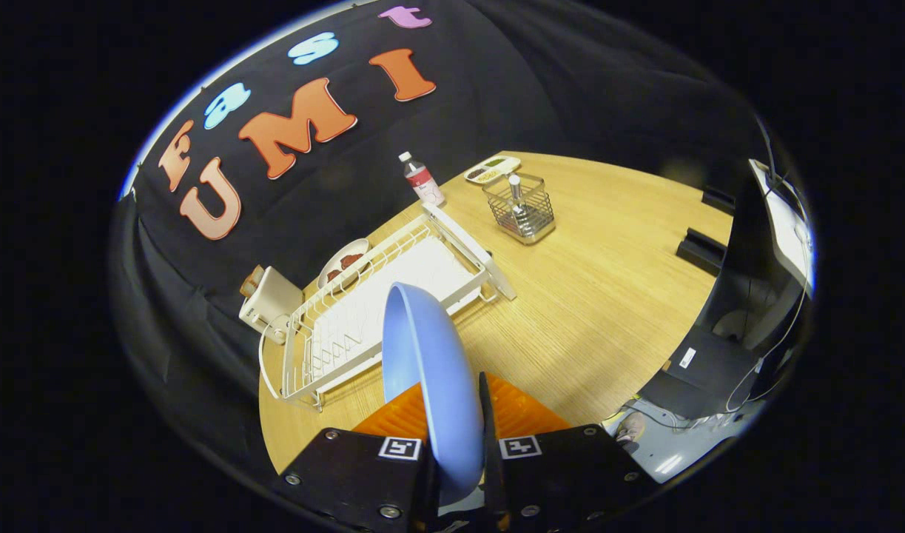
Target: Take the plate from the dish rack, then take the spoon from the basket and place it into the plate.
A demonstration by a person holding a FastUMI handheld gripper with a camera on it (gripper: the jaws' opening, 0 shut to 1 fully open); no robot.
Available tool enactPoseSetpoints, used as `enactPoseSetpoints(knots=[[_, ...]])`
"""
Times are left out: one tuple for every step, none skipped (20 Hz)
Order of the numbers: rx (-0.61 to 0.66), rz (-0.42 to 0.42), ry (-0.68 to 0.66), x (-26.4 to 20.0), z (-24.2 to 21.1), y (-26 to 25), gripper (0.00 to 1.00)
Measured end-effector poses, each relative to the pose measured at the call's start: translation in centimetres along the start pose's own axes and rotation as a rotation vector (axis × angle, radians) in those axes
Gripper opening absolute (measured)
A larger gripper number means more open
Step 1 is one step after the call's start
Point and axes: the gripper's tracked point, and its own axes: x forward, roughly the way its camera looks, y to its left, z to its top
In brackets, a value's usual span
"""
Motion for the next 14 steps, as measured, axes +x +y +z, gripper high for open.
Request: enactPoseSetpoints(knots=[[0.024, 0.022, 0.014, 0.4, -0.5, 0.1, 0.24], [0.047, 0.036, 0.036, 0.7, -1.2, 0.3, 0.24], [0.061, 0.05, 0.052, 1.3, -1.8, 0.4, 0.24], [0.074, 0.057, 0.072, 1.7, -2.6, 0.4, 0.24], [0.085, 0.065, 0.092, 2.1, -3.0, 0.5, 0.24], [0.094, 0.07, 0.11, 2.4, -3.5, 0.6, 0.24], [0.099, 0.074, 0.128, 2.7, -4.0, 0.6, 0.24], [0.101, 0.081, 0.141, 3.0, -4.4, 0.7, 0.24], [0.116, 0.094, 0.152, 3.3, -4.4, 1.0, 0.24], [0.127, 0.098, 0.164, 3.5, -4.8, 1.1, 0.25], [0.139, 0.105, 0.17, 3.9, -4.8, 1.3, 0.26], [0.149, 0.099, 0.179, 4.1, -5.0, 1.1, 0.26], [0.155, 0.092, 0.188, 4.1, -5.1, 0.8, 0.27], [0.159, 0.088, 0.197, 4.3, -5.5, 0.5, 0.29]])
